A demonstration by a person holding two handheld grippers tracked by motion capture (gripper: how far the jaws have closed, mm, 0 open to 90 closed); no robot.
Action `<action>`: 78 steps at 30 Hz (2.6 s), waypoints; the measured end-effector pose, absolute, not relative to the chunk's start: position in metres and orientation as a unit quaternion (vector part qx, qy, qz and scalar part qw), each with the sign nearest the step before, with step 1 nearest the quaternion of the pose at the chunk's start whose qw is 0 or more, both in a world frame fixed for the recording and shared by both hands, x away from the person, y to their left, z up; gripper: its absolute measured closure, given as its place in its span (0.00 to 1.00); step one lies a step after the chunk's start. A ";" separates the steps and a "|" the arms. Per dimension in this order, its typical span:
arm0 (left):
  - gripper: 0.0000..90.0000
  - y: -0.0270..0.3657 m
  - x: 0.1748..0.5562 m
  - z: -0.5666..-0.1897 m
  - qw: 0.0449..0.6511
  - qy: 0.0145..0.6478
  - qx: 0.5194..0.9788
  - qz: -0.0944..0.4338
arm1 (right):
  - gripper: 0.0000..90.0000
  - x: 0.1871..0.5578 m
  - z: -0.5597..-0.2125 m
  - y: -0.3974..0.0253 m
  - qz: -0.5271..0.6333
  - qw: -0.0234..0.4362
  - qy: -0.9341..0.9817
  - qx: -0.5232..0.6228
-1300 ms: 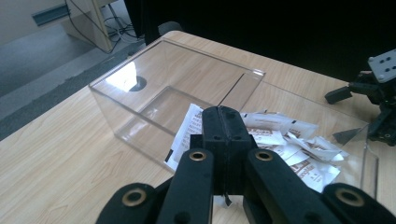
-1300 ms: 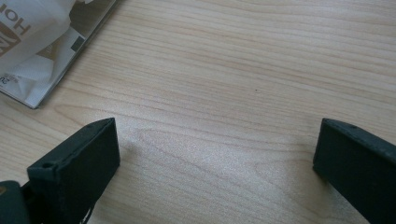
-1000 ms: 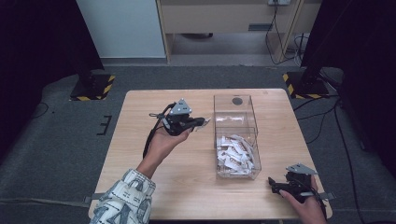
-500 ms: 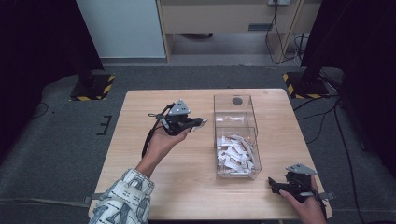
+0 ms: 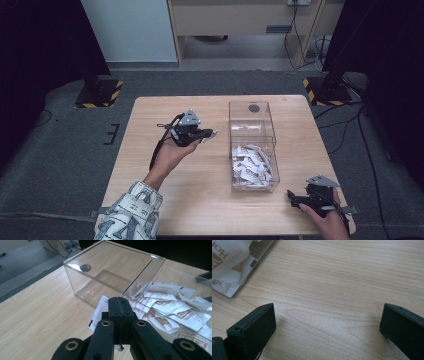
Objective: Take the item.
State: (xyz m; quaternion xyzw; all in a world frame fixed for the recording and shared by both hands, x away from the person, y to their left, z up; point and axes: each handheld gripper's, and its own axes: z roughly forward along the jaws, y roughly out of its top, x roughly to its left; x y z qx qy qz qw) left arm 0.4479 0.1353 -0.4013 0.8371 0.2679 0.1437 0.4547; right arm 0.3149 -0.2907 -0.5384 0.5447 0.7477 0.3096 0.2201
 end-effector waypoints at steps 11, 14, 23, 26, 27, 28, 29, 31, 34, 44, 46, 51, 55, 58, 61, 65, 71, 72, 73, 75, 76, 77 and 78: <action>1.00 0.147 0.450 -0.416 0.444 0.280 0.839 0.143 | 0.01 0.315 -0.538 -0.291 0.310 0.220 0.747 0.545; 1.00 0.149 0.449 -0.418 0.443 0.280 0.840 0.143 | 0.01 0.315 -0.538 -0.291 0.310 0.220 0.748 0.545; 1.00 0.159 0.453 -0.429 0.435 0.294 0.839 0.142 | 0.01 0.315 -0.538 -0.291 0.310 0.220 0.748 0.545; 1.00 0.161 0.454 -0.431 0.432 0.296 0.840 0.142 | 0.01 0.315 -0.538 -0.291 0.309 0.220 0.748 0.545; 1.00 0.162 0.454 -0.433 0.431 0.297 0.840 0.141 | 0.01 0.315 -0.538 -0.291 0.310 0.220 0.748 0.545; 1.00 0.164 0.454 -0.436 0.428 0.299 0.841 0.141 | 0.01 0.315 -0.538 -0.291 0.309 0.220 0.748 0.545; 1.00 0.164 0.454 -0.436 0.428 0.299 0.841 0.141 | 0.01 0.315 -0.538 -0.291 0.310 0.220 0.748 0.545; 1.00 0.167 0.455 -0.440 0.424 0.302 0.842 0.141 | 0.01 0.315 -0.538 -0.291 0.310 0.220 0.748 0.545; 1.00 0.169 0.456 -0.442 0.423 0.306 0.841 0.141 | 0.01 0.315 -0.538 -0.291 0.309 0.220 0.748 0.545; 1.00 0.183 0.456 -0.449 0.420 0.314 0.839 0.146 | 0.01 0.315 -0.538 -0.291 0.309 0.220 0.748 0.545; 1.00 0.187 0.456 -0.451 0.419 0.316 0.838 0.146 | 0.01 0.315 -0.538 -0.291 0.310 0.220 0.748 0.545; 1.00 0.193 0.455 -0.452 0.418 0.320 0.837 0.149 | 0.01 0.315 -0.538 -0.291 0.309 0.220 0.748 0.545; 1.00 0.199 0.455 -0.454 0.416 0.324 0.836 0.152 | 0.01 0.315 -0.538 -0.291 0.309 0.220 0.748 0.545; 1.00 0.203 0.456 -0.457 0.416 0.329 0.834 0.154 | 0.01 0.315 -0.538 -0.291 0.309 0.220 0.748 0.545; 1.00 0.211 0.456 -0.462 0.411 0.338 0.832 0.156 | 0.01 0.315 -0.538 -0.291 0.310 0.220 0.748 0.545; 1.00 0.217 0.455 -0.465 0.409 0.341 0.832 0.158 | 0.01 0.315 -0.538 -0.291 0.309 0.220 0.748 0.545; 1.00 0.223 0.454 -0.469 0.406 0.346 0.831 0.158 | 0.01 0.315 -0.538 -0.291 0.309 0.220 0.748 0.545; 1.00 0.225 0.454 -0.470 0.405 0.348 0.831 0.158 | 0.01 0.315 -0.538 -0.291 0.309 0.220 0.748 0.545; 1.00 0.226 0.454 -0.471 0.405 0.350 0.830 0.158 | 0.01 0.315 -0.538 -0.291 0.309 0.220 0.748 0.545; 1.00 0.228 0.453 -0.472 0.405 0.350 0.830 0.160 | 0.01 0.315 -0.538 -0.291 0.309 0.220 0.748 0.545; 1.00 0.229 0.453 -0.472 0.405 0.350 0.829 0.160 | 0.01 0.315 -0.538 -0.291 0.310 0.220 0.748 0.545; 1.00 0.229 0.453 -0.472 0.405 0.350 0.829 0.160 | 0.01 0.315 -0.538 -0.291 0.310 0.220 0.748 0.545; 1.00 0.229 0.453 -0.472 0.405 0.350 0.829 0.161 | 0.01 0.315 -0.538 -0.291 0.310 0.220 0.748 0.545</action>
